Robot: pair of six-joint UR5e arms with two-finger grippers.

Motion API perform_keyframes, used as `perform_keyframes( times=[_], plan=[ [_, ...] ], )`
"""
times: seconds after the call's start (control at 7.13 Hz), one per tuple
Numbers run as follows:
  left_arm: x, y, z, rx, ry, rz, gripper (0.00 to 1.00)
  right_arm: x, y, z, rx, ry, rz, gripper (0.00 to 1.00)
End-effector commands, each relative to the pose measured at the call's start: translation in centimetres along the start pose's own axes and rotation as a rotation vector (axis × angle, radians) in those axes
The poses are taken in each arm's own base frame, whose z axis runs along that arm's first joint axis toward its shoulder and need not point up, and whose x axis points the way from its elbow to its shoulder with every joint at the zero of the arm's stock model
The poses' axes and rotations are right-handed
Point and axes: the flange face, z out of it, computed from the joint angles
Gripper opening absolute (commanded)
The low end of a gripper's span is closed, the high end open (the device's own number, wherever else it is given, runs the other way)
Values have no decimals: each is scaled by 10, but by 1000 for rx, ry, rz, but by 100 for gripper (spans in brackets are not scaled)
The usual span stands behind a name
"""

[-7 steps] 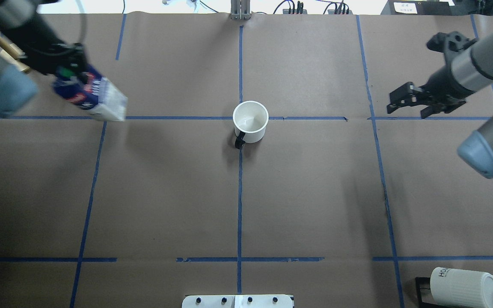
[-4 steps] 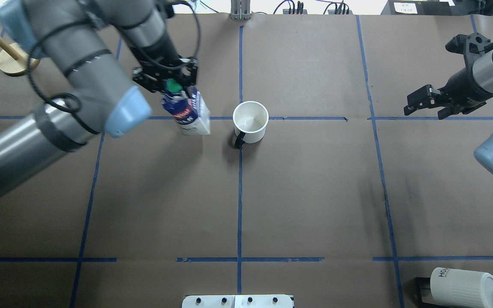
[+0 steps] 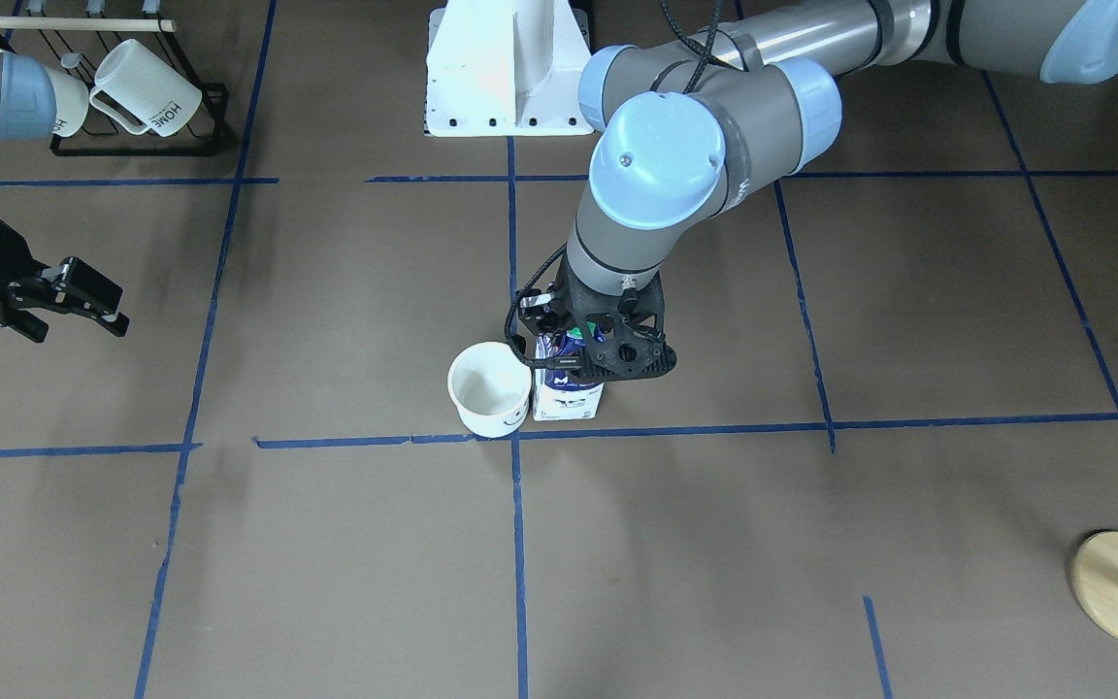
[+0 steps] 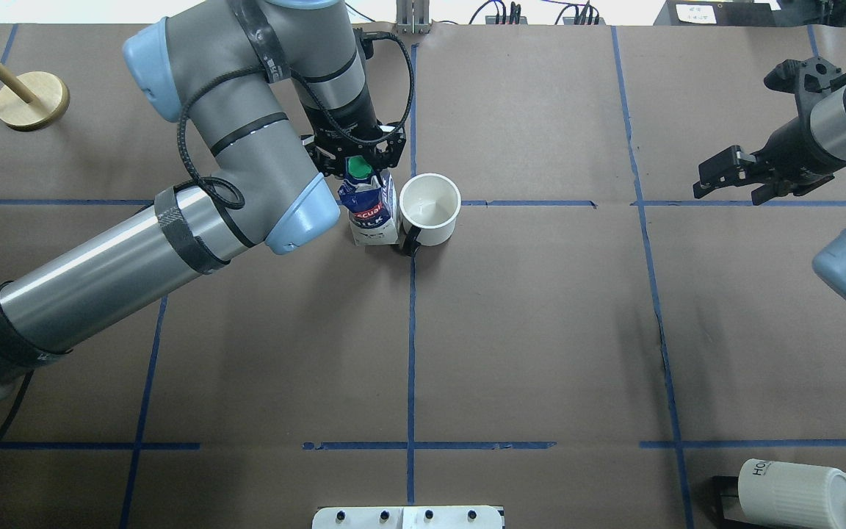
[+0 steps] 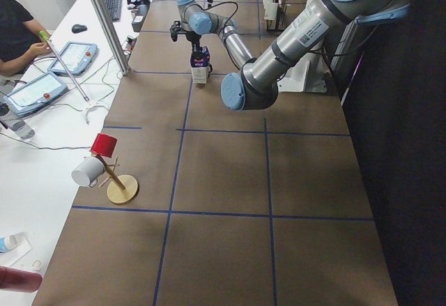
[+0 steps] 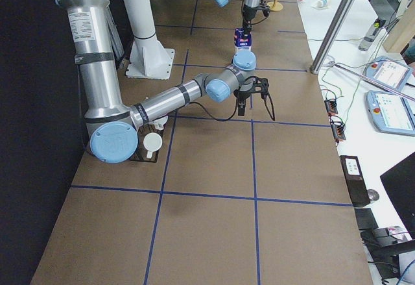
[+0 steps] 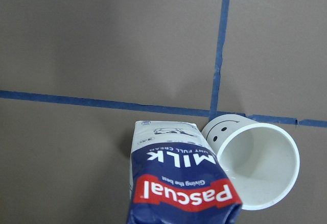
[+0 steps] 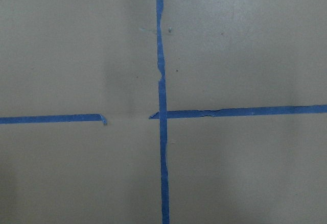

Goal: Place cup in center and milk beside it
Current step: 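Carry the milk carton with the left gripper beside the mug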

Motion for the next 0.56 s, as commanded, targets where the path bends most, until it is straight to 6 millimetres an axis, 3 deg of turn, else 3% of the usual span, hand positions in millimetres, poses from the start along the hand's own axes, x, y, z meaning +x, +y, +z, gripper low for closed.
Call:
perform_keyframes(
  times=[0.0, 0.14, 0.28, 0.42],
  plan=[
    [1, -5, 10, 8, 13, 10, 31, 1, -2, 3, -4, 3, 5, 100],
    [0, -6, 8, 12, 12, 10, 99, 0, -2, 3, -4, 2, 4, 100],
    [2, -6, 7, 18, 13, 13, 100, 0, -2, 3, -4, 2, 4, 100],
    [2, -6, -7, 36, 27, 17, 100, 0, -2, 3, -5, 2, 4, 100]
  ],
)
